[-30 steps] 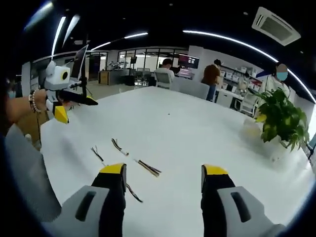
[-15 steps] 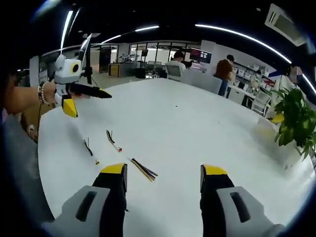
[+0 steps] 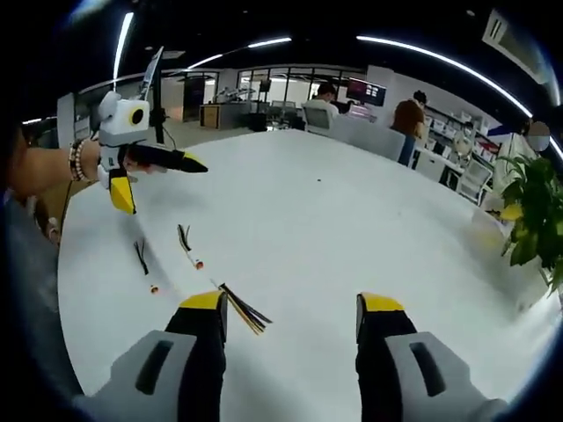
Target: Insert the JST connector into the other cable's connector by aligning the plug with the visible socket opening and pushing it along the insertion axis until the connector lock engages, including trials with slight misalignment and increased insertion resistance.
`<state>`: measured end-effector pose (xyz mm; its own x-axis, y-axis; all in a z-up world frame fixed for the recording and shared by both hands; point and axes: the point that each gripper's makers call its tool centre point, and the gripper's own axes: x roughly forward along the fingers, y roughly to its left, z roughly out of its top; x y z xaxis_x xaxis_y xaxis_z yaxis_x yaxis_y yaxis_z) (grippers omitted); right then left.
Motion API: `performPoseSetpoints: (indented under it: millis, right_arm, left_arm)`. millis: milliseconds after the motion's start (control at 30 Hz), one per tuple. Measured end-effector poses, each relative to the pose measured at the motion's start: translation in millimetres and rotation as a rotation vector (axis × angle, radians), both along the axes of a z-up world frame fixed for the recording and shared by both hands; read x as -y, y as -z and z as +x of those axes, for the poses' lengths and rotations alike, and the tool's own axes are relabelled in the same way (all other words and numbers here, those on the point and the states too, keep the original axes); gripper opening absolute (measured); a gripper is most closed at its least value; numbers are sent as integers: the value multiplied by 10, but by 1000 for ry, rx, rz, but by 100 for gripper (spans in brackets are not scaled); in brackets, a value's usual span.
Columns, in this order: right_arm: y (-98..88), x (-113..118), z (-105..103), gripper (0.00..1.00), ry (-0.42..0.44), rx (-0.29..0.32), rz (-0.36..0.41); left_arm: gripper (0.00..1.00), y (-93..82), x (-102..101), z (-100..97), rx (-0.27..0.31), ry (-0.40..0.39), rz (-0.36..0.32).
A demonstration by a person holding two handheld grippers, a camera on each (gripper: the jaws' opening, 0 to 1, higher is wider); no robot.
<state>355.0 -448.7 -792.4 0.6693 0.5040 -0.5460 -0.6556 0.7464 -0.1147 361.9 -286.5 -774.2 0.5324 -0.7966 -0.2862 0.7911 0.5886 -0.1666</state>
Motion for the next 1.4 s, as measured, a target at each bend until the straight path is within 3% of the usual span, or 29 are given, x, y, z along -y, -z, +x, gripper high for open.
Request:
performPoseSetpoints:
  millis: [133, 333, 433, 833, 933, 1000, 1033, 1067, 1133, 1300, 1400]
  right_arm:
    - [25, -27, 35, 57, -12, 0, 0]
    - [95, -71, 84, 56, -31, -11, 8]
    - [141, -112, 89, 54, -57, -17, 5]
    - [171, -310, 51, 50, -189, 15, 26]
    - [165, -384, 18, 48, -252, 33, 35]
    - [176, -480, -49, 47, -347, 61, 30]
    - [217, -515, -95, 45, -395, 63, 15]
    - [235, -519, -106, 42, -404, 59, 11]
    - [267, -586, -149, 35, -452, 58, 31]
    - [303, -701, -226, 33, -530, 33, 90]
    - [332, -713, -226, 28, -552, 23, 103]
  left_arm:
    - [99, 86, 26, 27, -35, 7, 4]
    - [99, 153, 59, 59, -14, 20, 14]
    - [99, 97, 118, 93, 102, 53, 12]
    - [96, 195, 274, 14, 89, 155, -22]
    - [95, 220, 284, -5, 85, 175, -28]
    - [97, 180, 338, -80, 71, 223, -87]
    - [98, 121, 366, -113, 49, 238, -155]
    - [98, 116, 362, -119, 54, 248, -163]
    - [96, 170, 355, -134, 83, 279, -115]
    - [87, 213, 353, -134, 70, 302, -145]
    - [80, 321, 334, -113, 68, 304, -94]
